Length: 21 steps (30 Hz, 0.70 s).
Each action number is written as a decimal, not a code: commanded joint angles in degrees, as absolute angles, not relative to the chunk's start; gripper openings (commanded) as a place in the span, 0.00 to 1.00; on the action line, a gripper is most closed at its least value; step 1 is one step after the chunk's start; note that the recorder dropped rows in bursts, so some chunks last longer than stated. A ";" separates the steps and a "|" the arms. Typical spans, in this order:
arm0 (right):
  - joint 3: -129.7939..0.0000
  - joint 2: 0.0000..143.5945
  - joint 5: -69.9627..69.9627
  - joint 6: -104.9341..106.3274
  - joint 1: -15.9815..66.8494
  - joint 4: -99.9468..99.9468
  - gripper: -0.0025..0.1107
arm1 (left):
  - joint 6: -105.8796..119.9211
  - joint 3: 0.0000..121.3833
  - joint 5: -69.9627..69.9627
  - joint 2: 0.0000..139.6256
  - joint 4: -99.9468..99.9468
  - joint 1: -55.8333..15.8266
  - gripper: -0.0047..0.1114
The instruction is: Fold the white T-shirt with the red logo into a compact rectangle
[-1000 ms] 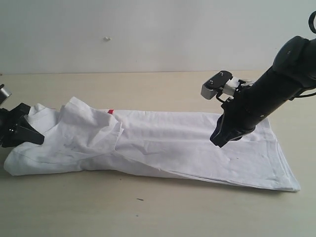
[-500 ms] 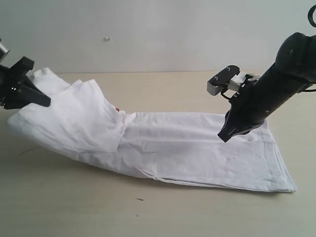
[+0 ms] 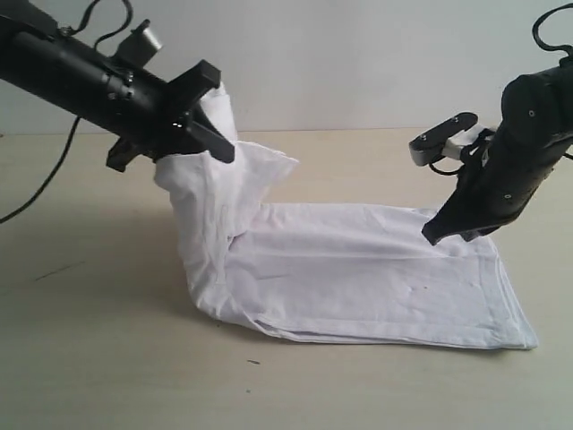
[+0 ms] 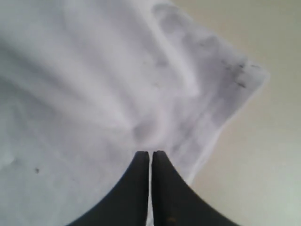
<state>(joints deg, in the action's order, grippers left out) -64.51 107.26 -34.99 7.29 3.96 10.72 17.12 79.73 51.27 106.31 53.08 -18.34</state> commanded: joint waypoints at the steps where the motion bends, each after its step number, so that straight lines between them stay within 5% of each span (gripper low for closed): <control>1: -64.37 104.48 -36.25 -5.48 3.87 23.00 0.05 | 15.52 80.15 43.59 106.55 58.60 -23.69 0.04; 21: -64.25 101.98 -43.19 -9.64 1.44 27.55 0.04 | 11.99 91.30 20.95 120.84 67.48 -45.29 0.04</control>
<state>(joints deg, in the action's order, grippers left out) -64.51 100.87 -42.30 -10.02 2.47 27.02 12.06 88.60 21.97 120.47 66.34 -44.91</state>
